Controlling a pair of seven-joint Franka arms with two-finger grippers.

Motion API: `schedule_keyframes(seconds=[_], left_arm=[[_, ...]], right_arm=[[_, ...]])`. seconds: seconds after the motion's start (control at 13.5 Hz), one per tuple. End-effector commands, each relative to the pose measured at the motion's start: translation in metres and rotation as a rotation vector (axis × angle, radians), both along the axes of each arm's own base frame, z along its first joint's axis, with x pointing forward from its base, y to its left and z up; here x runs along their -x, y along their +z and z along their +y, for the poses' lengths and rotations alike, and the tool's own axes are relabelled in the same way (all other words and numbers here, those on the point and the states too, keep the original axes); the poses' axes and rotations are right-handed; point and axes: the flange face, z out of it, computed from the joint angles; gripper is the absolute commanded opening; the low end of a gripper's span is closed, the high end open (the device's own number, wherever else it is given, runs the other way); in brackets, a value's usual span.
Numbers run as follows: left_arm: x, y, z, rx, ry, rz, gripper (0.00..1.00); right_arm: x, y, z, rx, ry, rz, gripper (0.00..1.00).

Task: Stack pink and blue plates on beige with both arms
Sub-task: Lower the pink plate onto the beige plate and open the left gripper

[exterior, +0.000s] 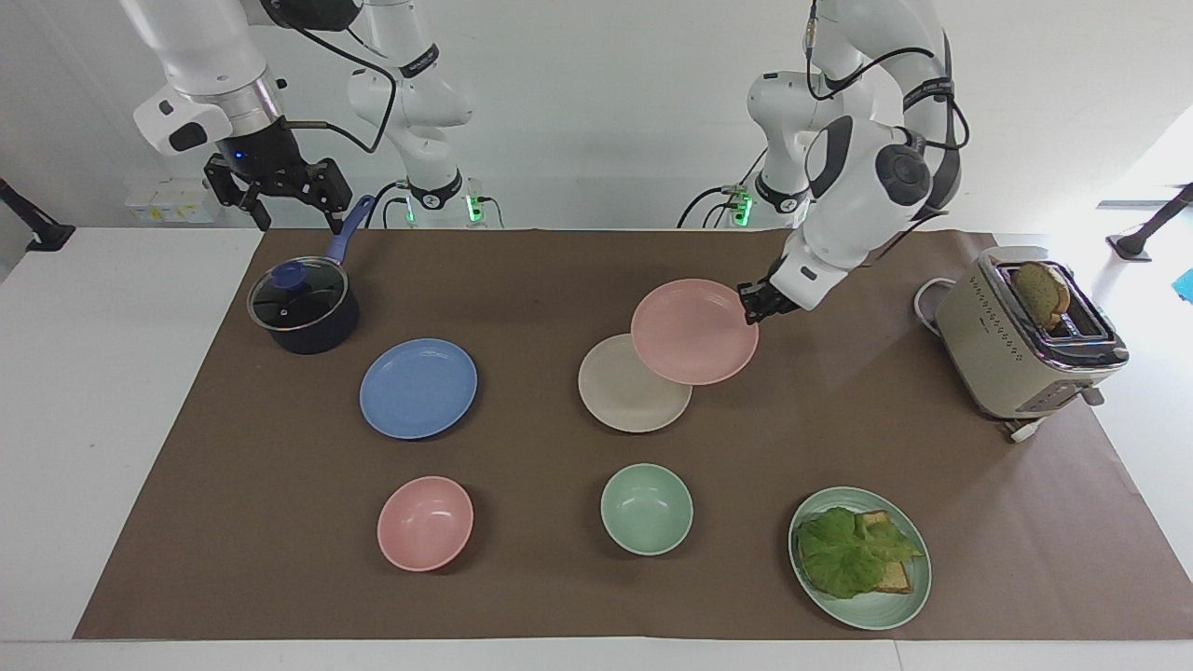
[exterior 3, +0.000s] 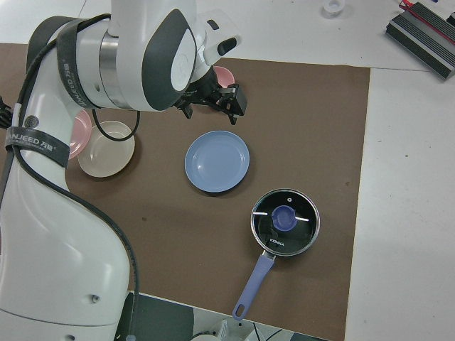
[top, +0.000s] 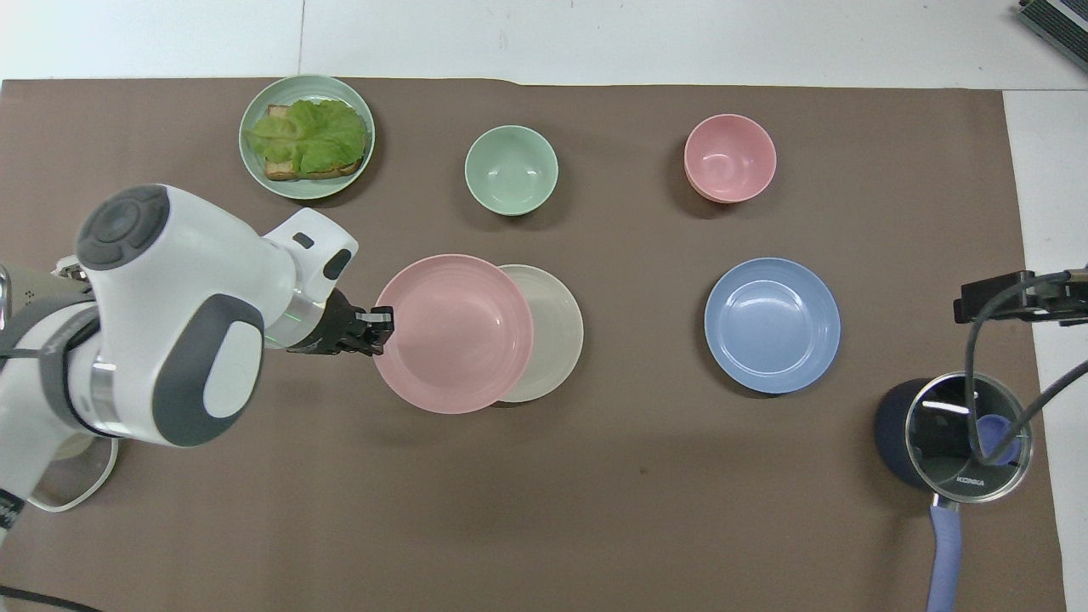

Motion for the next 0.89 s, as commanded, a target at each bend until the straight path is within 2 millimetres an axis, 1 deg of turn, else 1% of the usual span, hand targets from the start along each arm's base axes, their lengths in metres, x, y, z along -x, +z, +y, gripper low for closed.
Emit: schedule_keyframes(seconds=[0.0, 0.07, 0.15, 0.22, 0.37, 0.52, 0.59, 0.67, 0.81], left_arm=[[-0.004, -0.037, -0.027, 0.012, 0.047, -0.017, 0.0], [-0.003, -0.049, -0.038, 0.011, 0.056, -0.022, 0.0], [-0.003, -0.055, -0.044, 0.012, 0.059, -0.03, 0.0], [-0.001, -0.059, -0.042, 0.007, 0.061, -0.024, 0.0], [0.001, -0.06, -0.042, 0.007, 0.06, -0.024, 0.0], [0.003, -0.058, -0.048, 0.008, 0.049, -0.029, 0.0], [0.003, -0.058, -0.05, 0.009, 0.048, -0.031, 0.46], [0.005, -0.056, -0.056, 0.011, 0.04, -0.036, 0.99], [0.006, -0.056, -0.058, 0.013, 0.019, -0.04, 1.0]], right_arm=[[0.009, 0.002, -0.005, -0.016, 0.014, 0.004, 1.0], [0.009, 0.002, -0.005, -0.017, 0.014, 0.004, 1.0], [0.009, 0.002, -0.006, -0.018, 0.013, 0.004, 1.0], [0.009, 0.002, -0.006, -0.018, 0.016, 0.004, 1.0], [0.01, 0.002, -0.006, -0.017, 0.016, 0.002, 1.0], [0.01, 0.002, -0.006, -0.016, 0.016, 0.002, 1.0], [0.01, 0.002, -0.006, -0.016, 0.016, 0.002, 1.0], [0.01, 0.002, -0.006, -0.016, 0.016, 0.002, 1.0], [0.01, 0.003, -0.007, -0.016, 0.01, 0.001, 1.0]])
